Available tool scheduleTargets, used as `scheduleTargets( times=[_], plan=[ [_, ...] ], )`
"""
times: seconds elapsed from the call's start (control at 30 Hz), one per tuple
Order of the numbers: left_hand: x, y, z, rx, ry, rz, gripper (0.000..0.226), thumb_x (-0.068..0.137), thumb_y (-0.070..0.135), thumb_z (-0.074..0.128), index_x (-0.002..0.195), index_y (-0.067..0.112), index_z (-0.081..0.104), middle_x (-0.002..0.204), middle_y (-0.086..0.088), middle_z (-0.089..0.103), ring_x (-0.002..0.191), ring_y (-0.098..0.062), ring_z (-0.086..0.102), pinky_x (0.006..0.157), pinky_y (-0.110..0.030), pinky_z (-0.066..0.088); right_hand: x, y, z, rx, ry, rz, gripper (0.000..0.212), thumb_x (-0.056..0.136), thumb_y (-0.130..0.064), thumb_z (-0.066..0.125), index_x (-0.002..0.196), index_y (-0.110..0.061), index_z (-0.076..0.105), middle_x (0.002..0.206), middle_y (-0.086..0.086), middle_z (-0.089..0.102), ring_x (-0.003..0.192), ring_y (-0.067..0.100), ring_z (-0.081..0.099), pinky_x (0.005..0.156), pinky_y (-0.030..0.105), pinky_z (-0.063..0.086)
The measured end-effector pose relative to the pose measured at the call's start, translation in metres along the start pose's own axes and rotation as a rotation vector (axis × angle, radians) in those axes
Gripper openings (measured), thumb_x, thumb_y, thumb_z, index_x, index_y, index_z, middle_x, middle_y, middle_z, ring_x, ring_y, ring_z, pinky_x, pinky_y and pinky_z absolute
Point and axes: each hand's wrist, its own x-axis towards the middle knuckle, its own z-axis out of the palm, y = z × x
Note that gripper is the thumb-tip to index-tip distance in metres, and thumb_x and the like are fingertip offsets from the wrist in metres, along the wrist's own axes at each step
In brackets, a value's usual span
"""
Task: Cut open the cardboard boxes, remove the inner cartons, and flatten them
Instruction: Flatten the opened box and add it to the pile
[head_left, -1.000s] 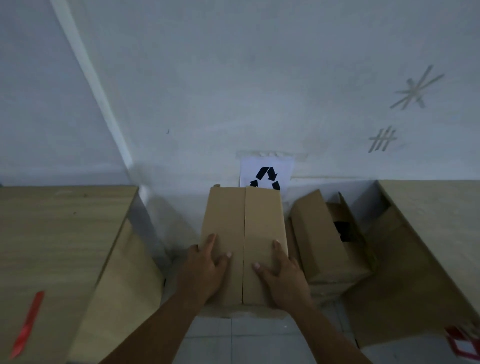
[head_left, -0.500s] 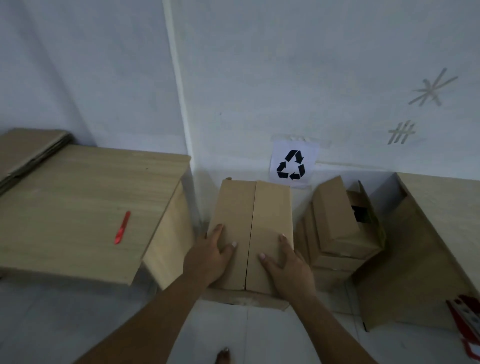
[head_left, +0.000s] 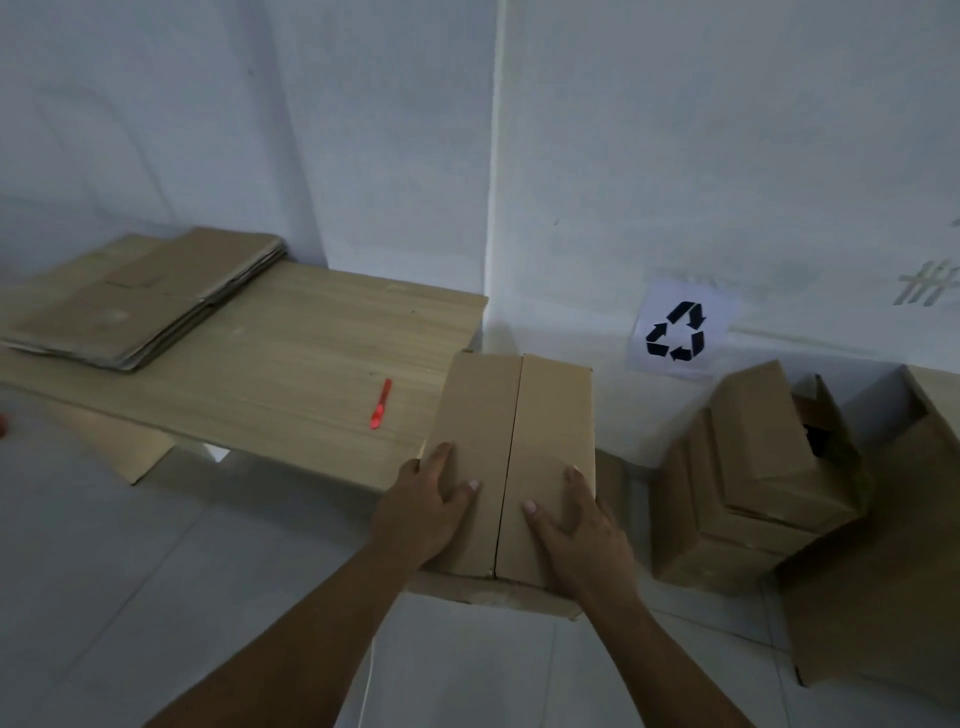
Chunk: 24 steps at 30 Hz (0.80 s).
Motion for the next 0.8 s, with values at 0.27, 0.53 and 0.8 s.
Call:
scheduleTargets(
  times=[0.27, 0.53, 0.8],
  plan=[
    [0.016, -0.107, -0.087, 0.015, 0.038, 0.006, 0.070, 0.093, 0.065, 0.048, 0.154, 0.037, 0.026, 0.146, -0.009, 0.042, 0.126, -0.032, 0.051, 0.101, -0.040, 0.044, -0.021, -0.101, 0.091, 0.023, 0.014, -0.034, 0.081, 0.087, -0.076, 0.044, 0.155, -0.041, 0.016, 0.150, 0.004, 0.043, 0.129, 0.031, 0.051, 0.097, 0.044, 0.047],
    [0.041, -0.206, -0.163, -0.024, 0.051, -0.013, 0.072, 0.093, 0.065, 0.049, 0.154, 0.037, 0.025, 0.151, -0.007, 0.038, 0.131, -0.029, 0.047, 0.104, -0.042, 0.042, -0.024, -0.197, 0.176, 0.055, 0.032, -0.049, 0.079, 0.087, -0.075, 0.045, 0.154, -0.042, 0.018, 0.147, 0.002, 0.043, 0.127, 0.030, 0.051, 0.100, 0.048, 0.048],
    [0.090, -0.265, -0.209, -0.014, 0.071, -0.051, 0.072, 0.092, 0.065, 0.050, 0.154, 0.037, 0.026, 0.153, -0.005, 0.038, 0.133, -0.028, 0.046, 0.106, -0.042, 0.041, 0.007, -0.267, 0.224, 0.062, -0.015, -0.060, 0.080, 0.088, -0.075, 0.045, 0.155, -0.042, 0.016, 0.150, 0.001, 0.040, 0.132, 0.029, 0.047, 0.102, 0.048, 0.044]
  ],
)
